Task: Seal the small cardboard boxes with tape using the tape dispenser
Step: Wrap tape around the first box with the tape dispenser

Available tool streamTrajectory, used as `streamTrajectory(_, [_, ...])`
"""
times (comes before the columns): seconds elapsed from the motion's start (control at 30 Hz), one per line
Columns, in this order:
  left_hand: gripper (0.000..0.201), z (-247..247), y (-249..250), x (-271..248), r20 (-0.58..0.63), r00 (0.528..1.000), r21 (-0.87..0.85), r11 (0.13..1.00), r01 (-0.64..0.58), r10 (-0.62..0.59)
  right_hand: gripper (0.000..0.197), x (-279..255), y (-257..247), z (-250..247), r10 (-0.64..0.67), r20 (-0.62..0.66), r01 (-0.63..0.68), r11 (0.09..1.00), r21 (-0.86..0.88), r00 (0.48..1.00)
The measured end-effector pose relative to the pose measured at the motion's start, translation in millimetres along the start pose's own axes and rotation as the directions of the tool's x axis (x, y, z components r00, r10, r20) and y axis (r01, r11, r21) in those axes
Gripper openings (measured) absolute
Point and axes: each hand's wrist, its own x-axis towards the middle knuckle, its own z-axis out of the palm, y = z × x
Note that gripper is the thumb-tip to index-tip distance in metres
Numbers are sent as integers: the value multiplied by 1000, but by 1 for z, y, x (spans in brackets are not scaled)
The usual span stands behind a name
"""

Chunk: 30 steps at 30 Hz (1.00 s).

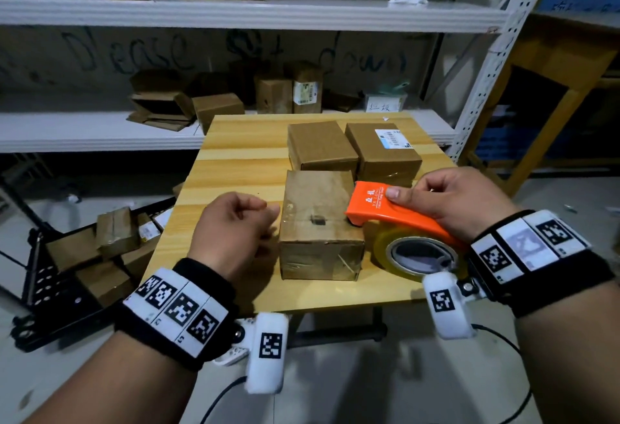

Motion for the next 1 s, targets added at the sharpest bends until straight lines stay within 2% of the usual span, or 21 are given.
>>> streamTrajectory(0.07, [39, 10, 5, -3, 40, 999, -67, 997, -27, 30, 58, 0, 0, 1, -11, -11, 10, 1000, -16, 1000])
streamTrajectory(0.13, [58, 21, 6, -7, 132, 991, -102, 995, 5, 9, 58, 0, 0, 2, -12, -11, 12, 1000, -16, 1000])
streamTrajectory(0.17, [56, 26, 4, -8, 169, 986, -95, 996, 6, 10, 58, 0, 0, 2, -13, -11, 13, 1000, -12, 1000])
streamTrajectory(0.2, [45, 30, 0, -9, 190, 982, -79, 997, -5, 20, 58, 0, 0, 3, -16, -15, 16, 1000, -7, 1000])
streamTrajectory(0.27, [21, 35, -5, -8, 184, 982, -62, 998, -31, 42, 57, -2, 0, 3, -22, -20, 22, 1000, -6, 1000])
streamTrajectory(0.3, [16, 35, -6, -6, 177, 983, -62, 997, -35, 45, 56, -3, 0, 4, -22, -15, 22, 1000, -1, 1000])
streamTrajectory(0.47, [16, 31, -4, -2, 194, 981, -117, 993, 5, 18, 54, -6, 0, 2, -21, 42, 20, 1000, 11, 999])
streamTrajectory(0.6, [13, 32, -4, -3, 219, 975, -103, 995, -10, 32, 55, -8, 1, -5, -18, 92, 21, 999, -24, 996])
streamTrajectory(0.77, [12, 31, -1, -4, 226, 974, -92, 996, -2, 22, 63, -9, 7, -12, -26, 112, 32, 998, -48, 993])
streamTrajectory(0.9, [12, 32, -1, -4, 211, 977, -92, 996, 9, 10, 55, -12, 9, -18, 2, 149, 2, 1000, -25, 989])
streamTrajectory(1.0, [13, 32, -4, -3, 210, 978, -120, 992, 24, 2, 62, -13, 12, -23, 5, 157, 0, 999, -34, 988])
